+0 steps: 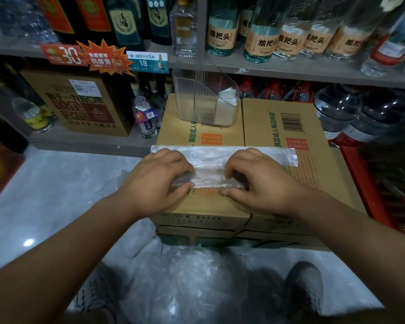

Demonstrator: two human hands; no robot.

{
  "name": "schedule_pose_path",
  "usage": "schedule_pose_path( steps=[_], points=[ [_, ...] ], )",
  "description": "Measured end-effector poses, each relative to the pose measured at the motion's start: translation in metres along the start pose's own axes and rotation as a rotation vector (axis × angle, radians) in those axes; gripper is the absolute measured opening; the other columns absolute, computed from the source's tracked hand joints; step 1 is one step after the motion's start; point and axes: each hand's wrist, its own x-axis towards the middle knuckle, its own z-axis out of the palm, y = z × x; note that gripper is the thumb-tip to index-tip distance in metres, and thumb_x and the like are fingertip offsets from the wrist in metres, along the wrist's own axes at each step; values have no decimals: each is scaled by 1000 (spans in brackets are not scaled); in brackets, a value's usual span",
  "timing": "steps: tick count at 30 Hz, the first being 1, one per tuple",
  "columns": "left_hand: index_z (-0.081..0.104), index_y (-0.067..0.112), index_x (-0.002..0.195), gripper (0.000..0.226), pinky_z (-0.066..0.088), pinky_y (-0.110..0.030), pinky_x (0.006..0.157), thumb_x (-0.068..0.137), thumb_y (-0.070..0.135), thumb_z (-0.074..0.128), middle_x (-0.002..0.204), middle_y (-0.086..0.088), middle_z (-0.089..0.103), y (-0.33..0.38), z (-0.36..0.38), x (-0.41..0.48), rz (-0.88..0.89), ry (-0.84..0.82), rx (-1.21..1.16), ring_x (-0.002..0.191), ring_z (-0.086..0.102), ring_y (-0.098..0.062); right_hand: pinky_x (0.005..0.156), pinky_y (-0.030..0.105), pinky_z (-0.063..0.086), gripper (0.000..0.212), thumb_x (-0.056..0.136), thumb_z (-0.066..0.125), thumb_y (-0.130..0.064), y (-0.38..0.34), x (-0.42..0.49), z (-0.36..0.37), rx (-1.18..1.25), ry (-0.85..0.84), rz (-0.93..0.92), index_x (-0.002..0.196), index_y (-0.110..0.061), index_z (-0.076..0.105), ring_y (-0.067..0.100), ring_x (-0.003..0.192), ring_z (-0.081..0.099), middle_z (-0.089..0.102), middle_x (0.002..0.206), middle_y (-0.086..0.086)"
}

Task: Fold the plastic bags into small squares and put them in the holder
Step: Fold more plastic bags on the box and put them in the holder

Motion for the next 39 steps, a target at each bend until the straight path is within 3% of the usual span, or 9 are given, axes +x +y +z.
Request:
schedule_pose_path(
  steps=[8,12,14,18,24,29,33,36,39],
  points=[
    [72,29,104,44,48,-39,92,86,65,54,108,13,63,0,-1,-1,-78,25,-132,105,56,-13,84,41,49,5,92,62,-27,3,3,4,-101,28,-57,90,-23,61,18,94,52,60,99,-6],
    [74,31,102,44,47,-38,90,84,66,54,107,15,61,1,-1,0,-76,17,-148,105,55,-12,84,39,48,20,91,53,-46,2,3,2,-43,15,-38,90,-26,59,16,94,52,59,99,-9],
    [75,31,97,38,47,-40,90,86,60,53,106,16,61,2,-1,0,-86,18,-159,104,55,-12,87,35,46,27,87,58,-55,3,3,0,-28,-20,-31,93,-29,61,14,98,51,57,102,-11],
    [75,31,93,23,48,-44,91,90,47,58,104,17,61,2,1,1,-117,50,-202,102,55,-12,89,37,46,12,92,65,-39,3,2,3,-78,-5,-45,91,-27,63,15,101,49,56,106,-9],
    [72,34,97,38,48,-39,92,80,67,61,105,16,61,2,0,0,-133,37,-251,104,55,-11,89,38,46,16,97,46,-38,1,4,3,-44,-2,-1,91,-26,56,15,96,47,53,102,-8],
    [73,27,96,20,50,-45,88,88,40,61,99,12,65,0,-7,1,-169,100,-207,97,58,-15,88,35,47,18,93,52,-48,0,3,-11,127,-37,103,96,-30,53,11,99,51,58,101,-12],
    [72,29,94,22,49,-49,90,92,43,56,95,14,67,-2,-12,1,-313,155,-218,96,60,-16,81,29,48,29,86,73,-43,1,2,-17,143,-13,174,105,-28,58,8,95,56,60,102,-12],
    [72,27,99,18,51,-45,91,97,40,60,97,11,70,-1,-14,3,-471,191,-254,96,63,-17,79,35,51,11,93,67,-33,2,7,-17,159,104,225,99,-24,65,12,91,61,67,96,-9],
    [70,27,105,19,54,-42,87,94,41,64,98,6,72,-5,-14,4,-625,244,-346,95,65,-20,77,32,50,9,97,61,-32,5,15,-17,192,152,312,97,-26,67,9,89,60,67,93,-11]
  ],
)
